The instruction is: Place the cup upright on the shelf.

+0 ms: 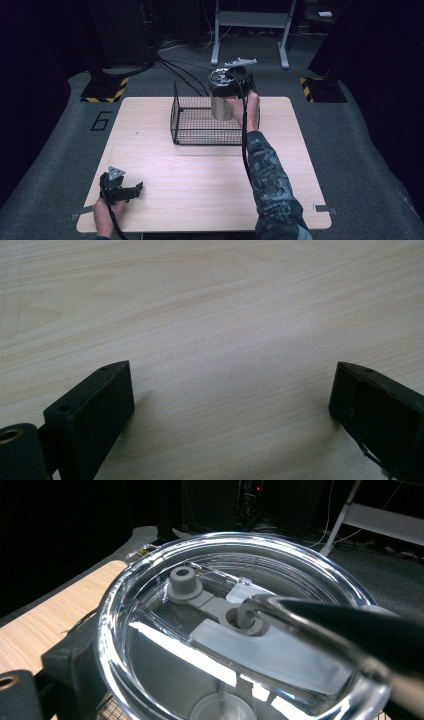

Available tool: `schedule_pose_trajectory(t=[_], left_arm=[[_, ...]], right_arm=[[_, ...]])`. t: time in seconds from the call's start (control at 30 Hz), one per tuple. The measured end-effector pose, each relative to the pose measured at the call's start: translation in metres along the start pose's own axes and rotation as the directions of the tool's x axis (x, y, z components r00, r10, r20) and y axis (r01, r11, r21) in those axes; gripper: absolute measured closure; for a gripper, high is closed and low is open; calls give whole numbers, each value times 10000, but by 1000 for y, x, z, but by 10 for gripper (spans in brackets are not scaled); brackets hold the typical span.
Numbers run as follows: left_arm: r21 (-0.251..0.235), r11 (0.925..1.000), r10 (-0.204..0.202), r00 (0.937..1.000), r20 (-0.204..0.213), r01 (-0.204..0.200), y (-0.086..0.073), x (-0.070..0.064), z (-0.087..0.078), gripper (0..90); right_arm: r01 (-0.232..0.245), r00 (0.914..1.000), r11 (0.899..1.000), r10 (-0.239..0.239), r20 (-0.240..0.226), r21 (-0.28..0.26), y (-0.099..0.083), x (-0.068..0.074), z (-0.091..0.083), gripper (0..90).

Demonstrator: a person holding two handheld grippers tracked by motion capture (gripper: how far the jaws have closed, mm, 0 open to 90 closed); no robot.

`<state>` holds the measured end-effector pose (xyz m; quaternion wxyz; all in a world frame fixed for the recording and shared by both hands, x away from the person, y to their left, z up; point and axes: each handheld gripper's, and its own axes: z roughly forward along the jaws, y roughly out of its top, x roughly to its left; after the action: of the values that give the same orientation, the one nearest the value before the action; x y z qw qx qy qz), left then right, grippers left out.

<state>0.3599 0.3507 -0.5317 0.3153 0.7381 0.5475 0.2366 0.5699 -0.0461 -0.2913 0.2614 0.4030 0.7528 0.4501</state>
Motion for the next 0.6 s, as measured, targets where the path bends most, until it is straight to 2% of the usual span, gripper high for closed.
schedule_pose_trajectory(t=[0.03,0.13,0.33,0.6], left_arm=[[17,10000,15,10000,3,-15,0,0,0,42],[-15,10000,-55,10000,-2,55,0,0,0,42],[36,10000,-32,10000,34,32,0,0,0,42],[30,10000,-22,10000,8,22,0,0,0,42]], right_arm=[[-154,9999,9999,153,62,37,0,1,1,36],[-190,9998,9998,189,102,89,-1,0,5,36],[-83,9998,9998,80,192,157,-3,-3,14,35],[-197,9995,9994,190,251,277,-7,-3,25,35]])
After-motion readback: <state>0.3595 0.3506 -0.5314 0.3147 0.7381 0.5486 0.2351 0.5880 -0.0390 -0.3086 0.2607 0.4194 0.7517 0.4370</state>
